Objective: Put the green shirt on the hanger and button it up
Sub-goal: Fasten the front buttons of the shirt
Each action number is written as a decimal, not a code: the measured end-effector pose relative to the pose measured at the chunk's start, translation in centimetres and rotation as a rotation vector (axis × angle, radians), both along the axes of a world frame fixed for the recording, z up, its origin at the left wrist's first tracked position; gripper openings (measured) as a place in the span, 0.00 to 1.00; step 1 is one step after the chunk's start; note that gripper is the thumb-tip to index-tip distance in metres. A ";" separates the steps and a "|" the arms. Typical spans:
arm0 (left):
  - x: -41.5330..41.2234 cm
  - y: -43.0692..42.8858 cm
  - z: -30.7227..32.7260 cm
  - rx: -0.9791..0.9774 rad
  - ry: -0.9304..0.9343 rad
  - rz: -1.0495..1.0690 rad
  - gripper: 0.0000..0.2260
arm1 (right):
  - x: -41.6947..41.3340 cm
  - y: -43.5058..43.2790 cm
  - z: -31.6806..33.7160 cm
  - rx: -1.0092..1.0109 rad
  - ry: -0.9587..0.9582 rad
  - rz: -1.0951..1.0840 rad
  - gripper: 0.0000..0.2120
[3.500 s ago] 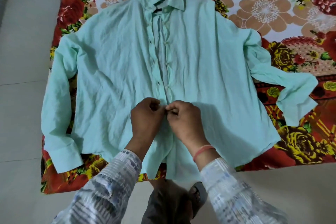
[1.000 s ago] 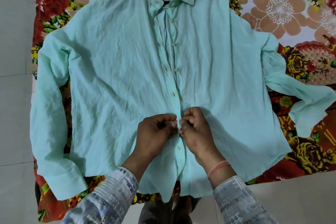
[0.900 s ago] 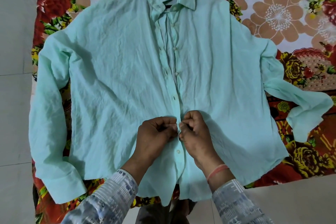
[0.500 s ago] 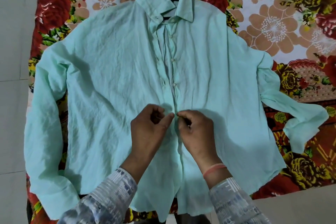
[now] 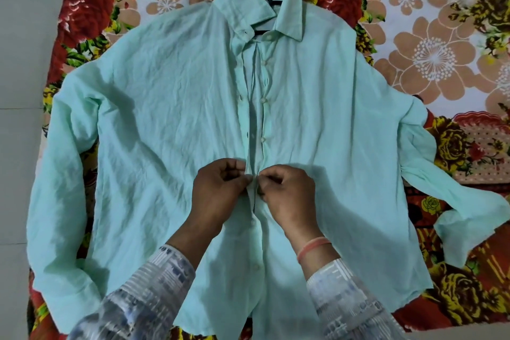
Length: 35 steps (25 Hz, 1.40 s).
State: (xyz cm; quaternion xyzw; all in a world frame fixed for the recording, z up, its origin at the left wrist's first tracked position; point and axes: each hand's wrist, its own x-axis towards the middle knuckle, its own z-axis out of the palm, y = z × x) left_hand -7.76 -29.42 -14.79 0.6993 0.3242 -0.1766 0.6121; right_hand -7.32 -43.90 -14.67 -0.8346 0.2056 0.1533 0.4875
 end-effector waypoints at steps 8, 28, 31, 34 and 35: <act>-1.0 -0.2 -0.5 -0.204 -0.034 0.116 0.10 | 0.8 -0.5 0.6 0.257 0.132 -0.086 0.06; -0.6 -0.5 0.1 -0.089 0.005 0.044 0.14 | 1.2 -1.4 -1.5 0.155 0.062 0.185 0.13; -0.7 -0.5 -0.1 -0.075 0.016 0.038 0.14 | 1.2 -1.7 -1.4 0.189 0.044 0.227 0.12; -0.9 -0.6 -0.4 -0.085 0.005 0.040 0.13 | 1.3 -1.9 -1.5 0.291 0.069 0.190 0.11; -0.9 -0.6 -0.6 -0.092 0.003 0.035 0.13 | 1.3 -1.9 -1.6 0.306 0.082 0.170 0.10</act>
